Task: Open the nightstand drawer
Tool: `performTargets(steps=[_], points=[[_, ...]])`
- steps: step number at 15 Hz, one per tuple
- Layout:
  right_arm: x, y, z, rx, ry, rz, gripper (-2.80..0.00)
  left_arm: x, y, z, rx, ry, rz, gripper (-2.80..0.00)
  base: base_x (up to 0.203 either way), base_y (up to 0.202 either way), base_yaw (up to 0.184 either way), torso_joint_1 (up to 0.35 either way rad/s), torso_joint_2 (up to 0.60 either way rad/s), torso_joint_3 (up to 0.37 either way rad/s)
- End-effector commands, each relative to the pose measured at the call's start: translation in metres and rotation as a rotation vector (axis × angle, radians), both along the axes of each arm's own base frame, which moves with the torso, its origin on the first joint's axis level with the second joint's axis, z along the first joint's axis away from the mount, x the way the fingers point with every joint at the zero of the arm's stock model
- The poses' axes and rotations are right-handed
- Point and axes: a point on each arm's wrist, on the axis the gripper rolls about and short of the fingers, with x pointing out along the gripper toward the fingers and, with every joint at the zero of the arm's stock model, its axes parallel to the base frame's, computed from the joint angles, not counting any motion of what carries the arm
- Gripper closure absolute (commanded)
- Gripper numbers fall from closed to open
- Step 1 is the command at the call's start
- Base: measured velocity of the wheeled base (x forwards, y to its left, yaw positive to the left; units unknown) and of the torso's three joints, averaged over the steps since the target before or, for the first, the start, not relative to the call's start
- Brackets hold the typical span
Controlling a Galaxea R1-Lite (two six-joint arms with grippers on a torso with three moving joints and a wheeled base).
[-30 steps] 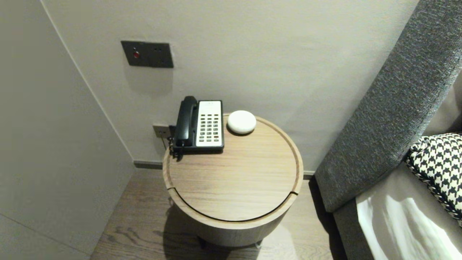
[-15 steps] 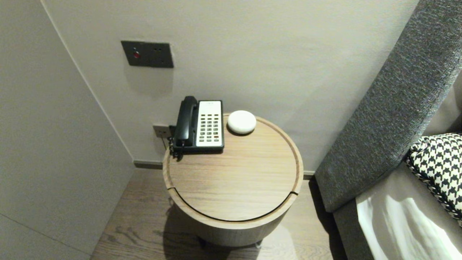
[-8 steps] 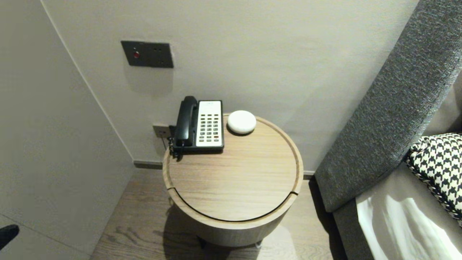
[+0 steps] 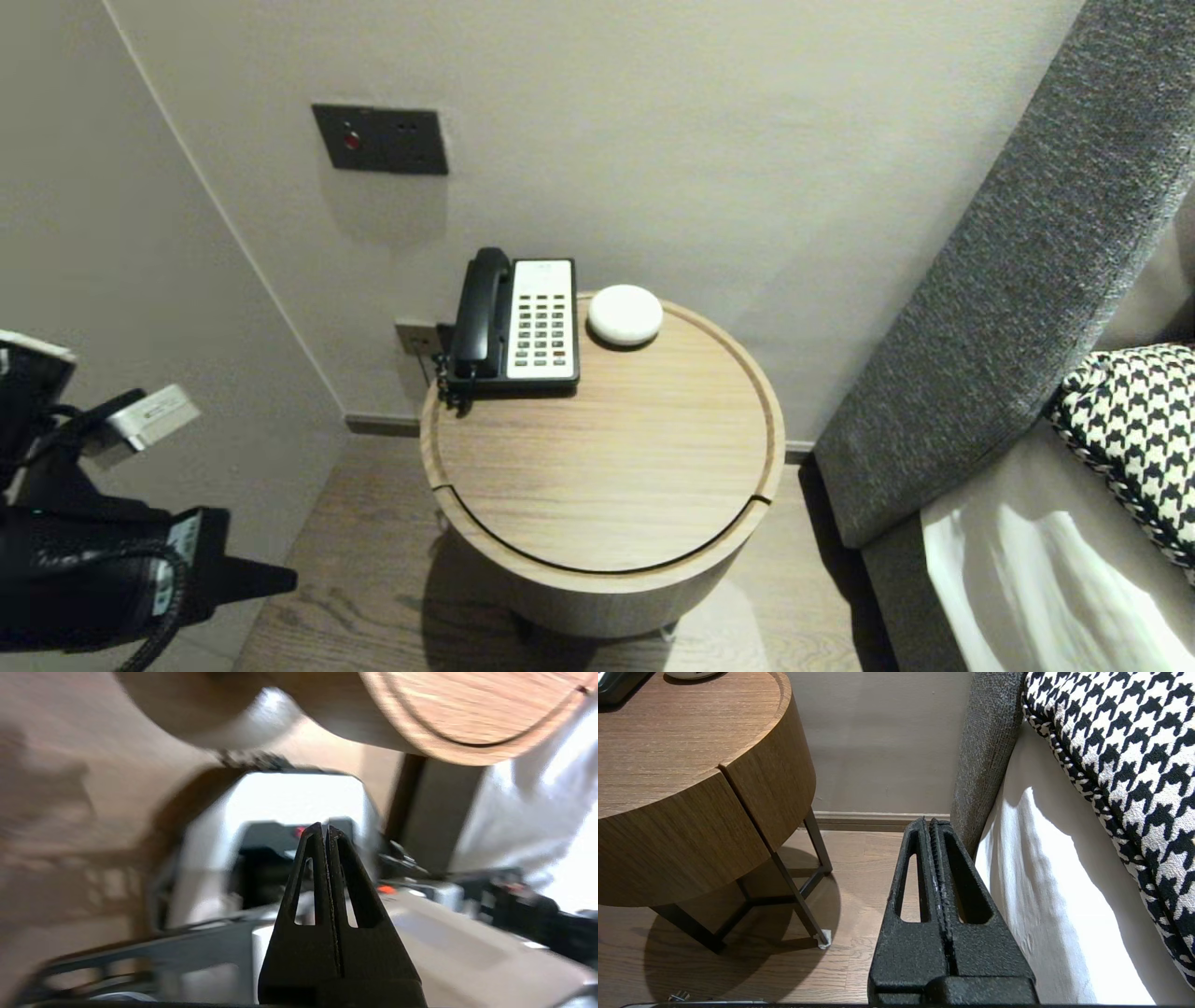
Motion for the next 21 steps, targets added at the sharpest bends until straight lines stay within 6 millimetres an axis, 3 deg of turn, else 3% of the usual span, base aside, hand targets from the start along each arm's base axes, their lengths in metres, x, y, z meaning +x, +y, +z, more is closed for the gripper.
performTargets(steps=[1, 8, 21], points=[[0.003, 0.000, -0.011, 0.000, 0.041, -0.001, 0.00, 0.032, -0.026, -0.006, 0.001, 0.095, -0.033, 0.00, 0.000, 0.000, 0.000, 0.000, 0.00, 0.000], [0.003, 0.000, -0.011, 0.000, 0.039, -0.001, 0.00, 0.079, -0.062, -0.020, -0.007, 0.120, -0.049, 0.00, 0.000, 0.000, 0.000, 0.000, 0.00, 0.000], [0.003, 0.000, -0.011, 0.000, 0.041, 0.001, 0.00, 0.116, -0.088, -0.041, 0.004, 0.122, -0.034, 0.00, 0.000, 0.000, 0.000, 0.000, 0.00, 0.000]])
